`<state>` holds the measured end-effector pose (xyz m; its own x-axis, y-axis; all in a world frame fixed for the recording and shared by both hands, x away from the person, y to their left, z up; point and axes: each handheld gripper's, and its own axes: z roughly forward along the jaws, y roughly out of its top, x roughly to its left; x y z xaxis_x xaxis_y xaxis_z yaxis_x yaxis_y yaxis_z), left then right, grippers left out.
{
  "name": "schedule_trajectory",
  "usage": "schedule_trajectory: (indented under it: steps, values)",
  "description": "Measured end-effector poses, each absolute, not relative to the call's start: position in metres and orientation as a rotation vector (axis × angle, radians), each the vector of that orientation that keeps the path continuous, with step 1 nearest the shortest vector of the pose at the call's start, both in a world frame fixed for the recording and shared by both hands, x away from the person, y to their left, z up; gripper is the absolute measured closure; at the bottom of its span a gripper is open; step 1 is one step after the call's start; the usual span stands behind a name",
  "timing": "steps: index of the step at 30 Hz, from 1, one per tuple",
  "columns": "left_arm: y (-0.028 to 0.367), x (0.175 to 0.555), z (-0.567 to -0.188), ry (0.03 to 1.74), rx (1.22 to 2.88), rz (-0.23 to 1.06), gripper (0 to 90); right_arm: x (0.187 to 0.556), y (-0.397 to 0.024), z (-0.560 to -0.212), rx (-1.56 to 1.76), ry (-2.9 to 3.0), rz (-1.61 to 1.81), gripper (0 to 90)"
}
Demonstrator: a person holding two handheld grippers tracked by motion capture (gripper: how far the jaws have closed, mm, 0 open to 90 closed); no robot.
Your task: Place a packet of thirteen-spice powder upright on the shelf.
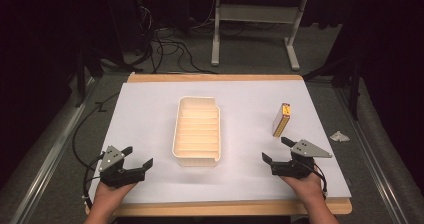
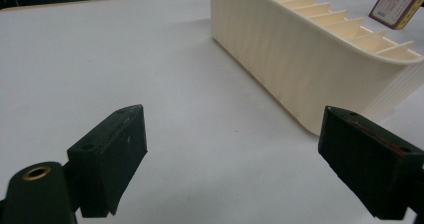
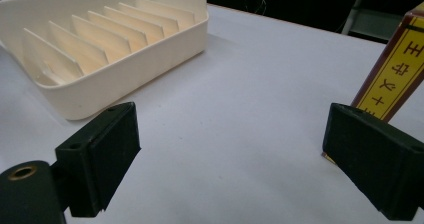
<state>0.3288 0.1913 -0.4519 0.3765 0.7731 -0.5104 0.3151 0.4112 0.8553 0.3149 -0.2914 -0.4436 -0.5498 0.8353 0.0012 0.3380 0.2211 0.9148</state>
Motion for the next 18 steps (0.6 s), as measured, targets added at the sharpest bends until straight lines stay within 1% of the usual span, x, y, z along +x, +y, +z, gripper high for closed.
schedule_trajectory:
  steps: [7, 18]
  values:
    - [0.1948, 0.3284, -0.4529, 1.211, 1.167, 0.401, 12.3, 0.3159, -0.3007, -0.4436, 1.114, 1.955, 1.306, 9.1]
    - [0.1991, 0.3275, -0.4501, 1.210, 1.151, 0.393, 11.9, 0.3172, -0.2998, -0.4449, 1.152, 1.934, 1.306, 9.3]
